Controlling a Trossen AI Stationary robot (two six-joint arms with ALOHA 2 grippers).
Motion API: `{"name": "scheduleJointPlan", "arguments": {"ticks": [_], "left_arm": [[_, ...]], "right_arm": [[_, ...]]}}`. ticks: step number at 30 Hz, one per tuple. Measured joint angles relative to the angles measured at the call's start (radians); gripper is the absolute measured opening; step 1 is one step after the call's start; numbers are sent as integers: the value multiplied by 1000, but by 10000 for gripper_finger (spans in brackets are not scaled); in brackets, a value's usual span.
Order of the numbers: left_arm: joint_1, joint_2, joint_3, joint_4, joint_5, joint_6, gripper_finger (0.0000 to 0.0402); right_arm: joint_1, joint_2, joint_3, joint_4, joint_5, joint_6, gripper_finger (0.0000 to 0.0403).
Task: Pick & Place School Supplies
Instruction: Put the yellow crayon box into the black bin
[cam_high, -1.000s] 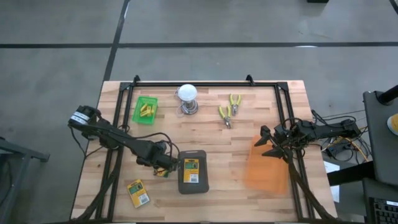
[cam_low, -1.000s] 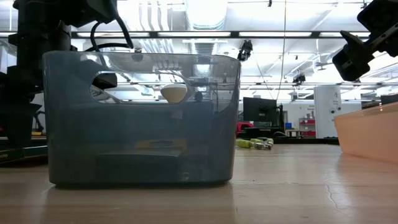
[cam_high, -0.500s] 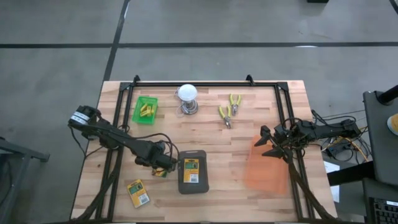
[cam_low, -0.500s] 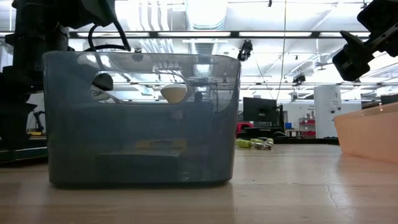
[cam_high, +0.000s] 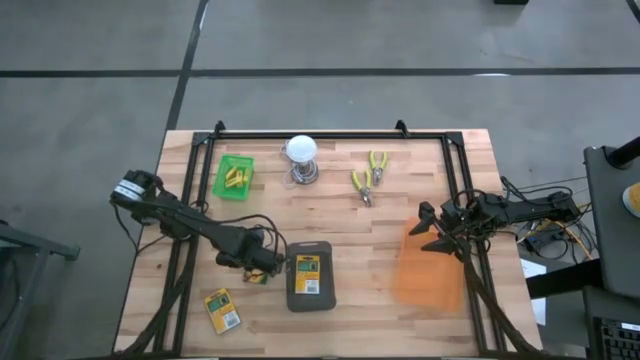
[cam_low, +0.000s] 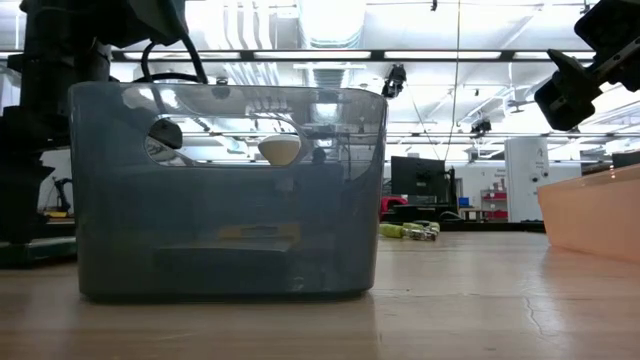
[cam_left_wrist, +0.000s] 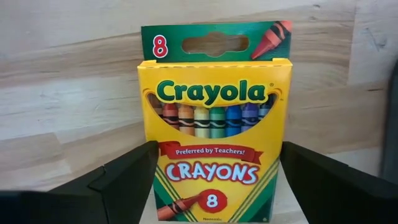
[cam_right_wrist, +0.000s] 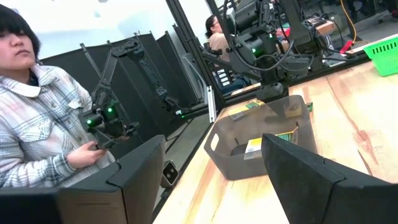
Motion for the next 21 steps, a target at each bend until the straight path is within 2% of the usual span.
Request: {"name": "scheduleJointPlan", "arguments": {"ticks": [7,21], "left_arm": [[0,1,4,-19,8,-1,396],[0,-5,5,-21,75,-29,399]], "right_arm": [[0,0,0,0,0,0,267],[0,-1,0,0,0,0,260]]}}
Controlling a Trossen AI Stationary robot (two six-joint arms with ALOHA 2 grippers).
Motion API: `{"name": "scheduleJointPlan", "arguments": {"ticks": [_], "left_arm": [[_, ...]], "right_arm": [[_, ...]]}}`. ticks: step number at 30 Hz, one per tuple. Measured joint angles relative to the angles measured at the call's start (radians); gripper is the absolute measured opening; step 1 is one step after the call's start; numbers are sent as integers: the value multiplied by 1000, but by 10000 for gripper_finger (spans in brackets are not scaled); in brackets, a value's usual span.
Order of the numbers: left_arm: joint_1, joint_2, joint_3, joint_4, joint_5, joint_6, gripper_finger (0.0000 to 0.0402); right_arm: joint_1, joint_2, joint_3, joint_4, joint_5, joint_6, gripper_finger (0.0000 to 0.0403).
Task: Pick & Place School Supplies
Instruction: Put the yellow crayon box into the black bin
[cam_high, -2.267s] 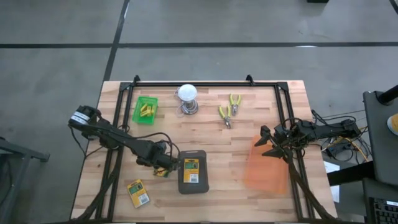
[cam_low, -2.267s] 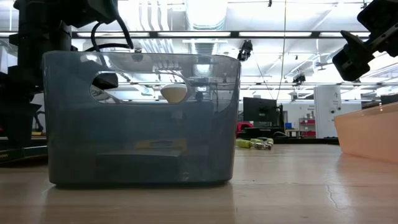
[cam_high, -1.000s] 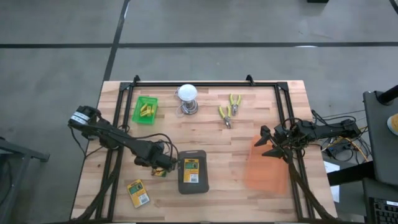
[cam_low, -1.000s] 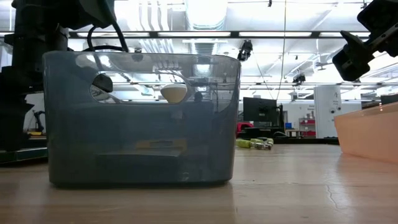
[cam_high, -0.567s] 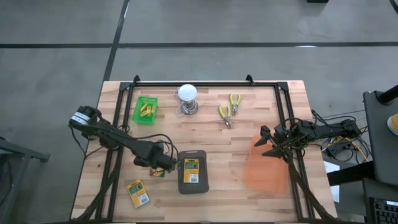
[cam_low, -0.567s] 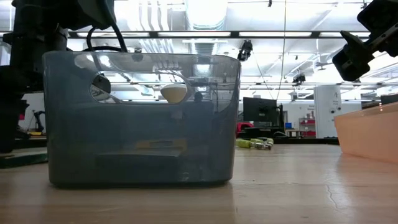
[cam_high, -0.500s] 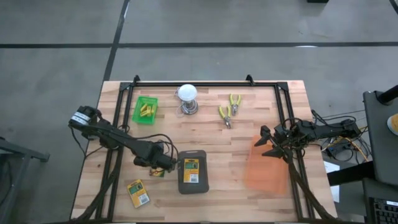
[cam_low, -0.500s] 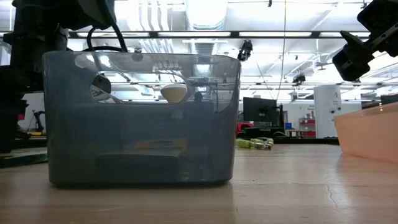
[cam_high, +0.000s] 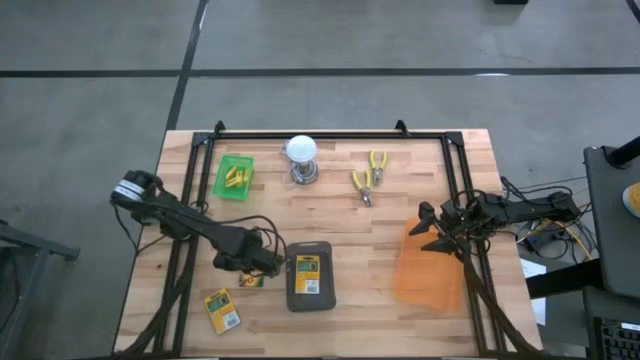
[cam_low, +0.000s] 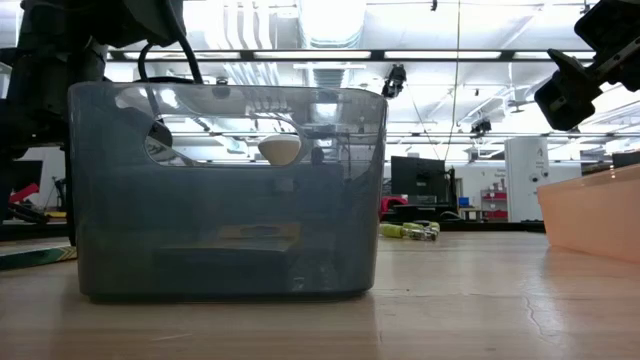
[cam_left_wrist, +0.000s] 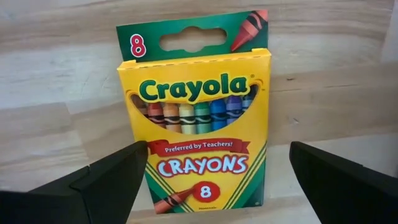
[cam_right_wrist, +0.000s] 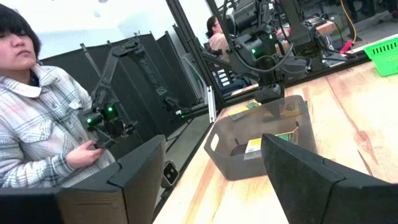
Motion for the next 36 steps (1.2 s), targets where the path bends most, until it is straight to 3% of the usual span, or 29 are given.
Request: {"name": "scheduleJointPlan", "arguments": {"ticks": [36], "left_arm": [[0,-45,-12,-46,-48,-24,399]], "right_arm": [[0,0,0,0,0,0,264]]}}
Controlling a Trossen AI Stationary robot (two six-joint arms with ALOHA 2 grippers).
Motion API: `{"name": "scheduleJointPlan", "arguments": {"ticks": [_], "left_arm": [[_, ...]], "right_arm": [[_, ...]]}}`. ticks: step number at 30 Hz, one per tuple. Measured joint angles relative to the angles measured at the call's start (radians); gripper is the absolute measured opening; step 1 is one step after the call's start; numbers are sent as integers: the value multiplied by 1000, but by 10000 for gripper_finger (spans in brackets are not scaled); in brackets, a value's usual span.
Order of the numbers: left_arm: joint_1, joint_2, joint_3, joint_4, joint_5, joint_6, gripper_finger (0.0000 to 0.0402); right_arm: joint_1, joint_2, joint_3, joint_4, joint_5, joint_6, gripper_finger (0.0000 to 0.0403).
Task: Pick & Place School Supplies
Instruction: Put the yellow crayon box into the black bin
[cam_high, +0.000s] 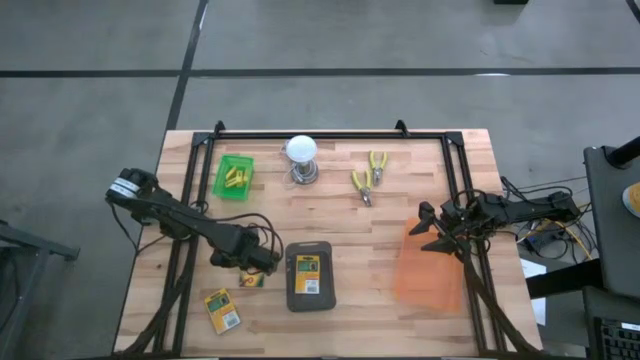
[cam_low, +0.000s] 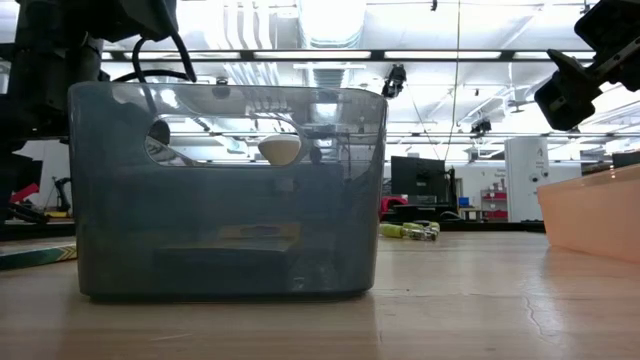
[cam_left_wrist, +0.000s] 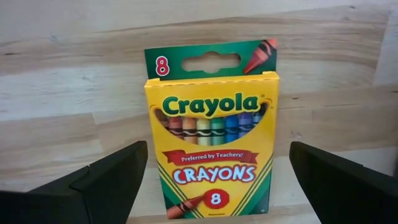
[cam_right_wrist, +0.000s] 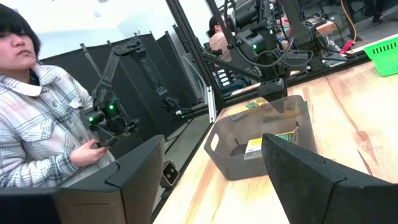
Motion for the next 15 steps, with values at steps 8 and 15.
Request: {"name": "scheduleJointPlan", "arguments": {"ticks": [8,15], "left_arm": [[0,0,0,2,0,0,399],[0,0,-5,8,-2,0,399]], "right_arm": [[0,0,0,0,0,0,258],[0,0,0,0,0,0,265]]}}
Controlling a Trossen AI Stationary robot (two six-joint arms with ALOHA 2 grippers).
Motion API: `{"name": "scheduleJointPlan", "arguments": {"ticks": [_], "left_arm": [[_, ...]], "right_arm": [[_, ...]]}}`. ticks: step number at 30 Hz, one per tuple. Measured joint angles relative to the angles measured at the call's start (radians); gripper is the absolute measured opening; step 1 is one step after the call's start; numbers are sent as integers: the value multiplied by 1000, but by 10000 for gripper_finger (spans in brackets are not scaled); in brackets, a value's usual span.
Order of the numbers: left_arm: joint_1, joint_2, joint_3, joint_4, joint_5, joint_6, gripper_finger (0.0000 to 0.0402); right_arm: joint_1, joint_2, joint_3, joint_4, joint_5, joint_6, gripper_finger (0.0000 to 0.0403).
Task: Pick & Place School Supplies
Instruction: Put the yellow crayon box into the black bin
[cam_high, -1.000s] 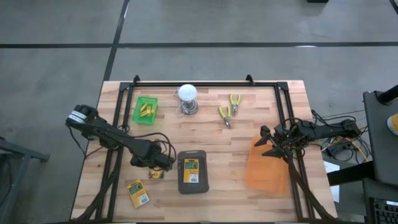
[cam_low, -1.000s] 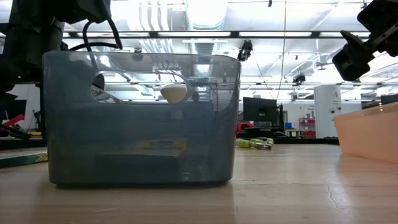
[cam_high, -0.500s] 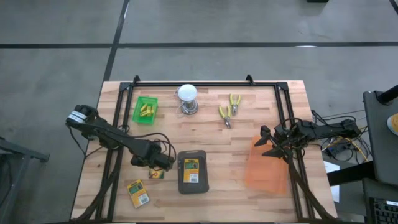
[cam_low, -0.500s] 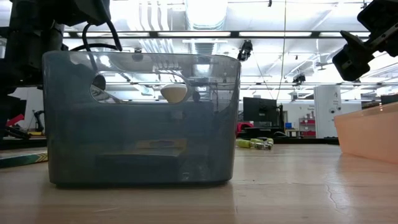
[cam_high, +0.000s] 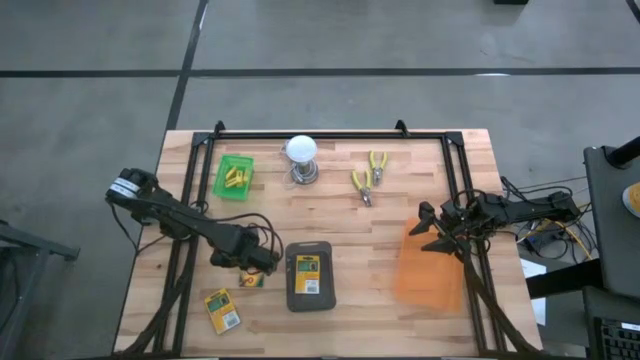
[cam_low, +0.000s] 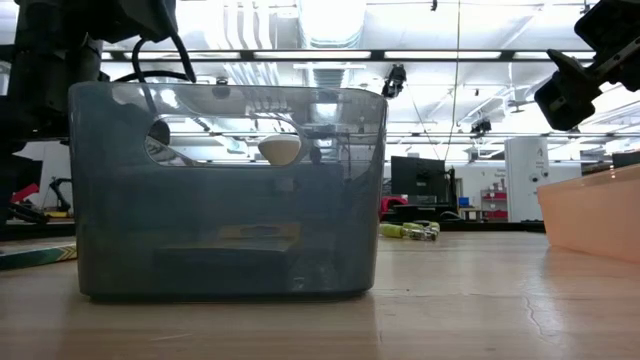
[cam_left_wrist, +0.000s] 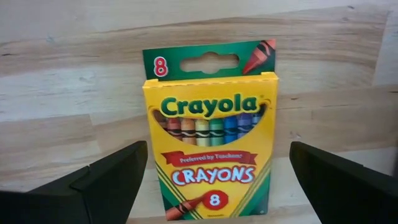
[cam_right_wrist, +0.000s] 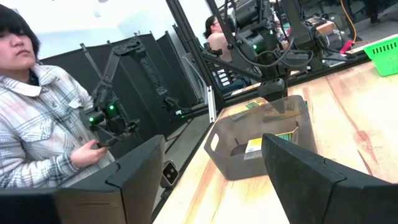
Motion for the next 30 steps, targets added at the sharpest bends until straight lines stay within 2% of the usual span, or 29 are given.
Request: {"name": "scheduleJointPlan", "arguments": {"ticks": [13,30], "left_arm": [[0,0,-63,102,16,-22,399],[0,0,-77,113,14,-23,397]], "right_arm": [[0,0,0,0,0,0,258],[0,0,0,0,0,0,265]]}}
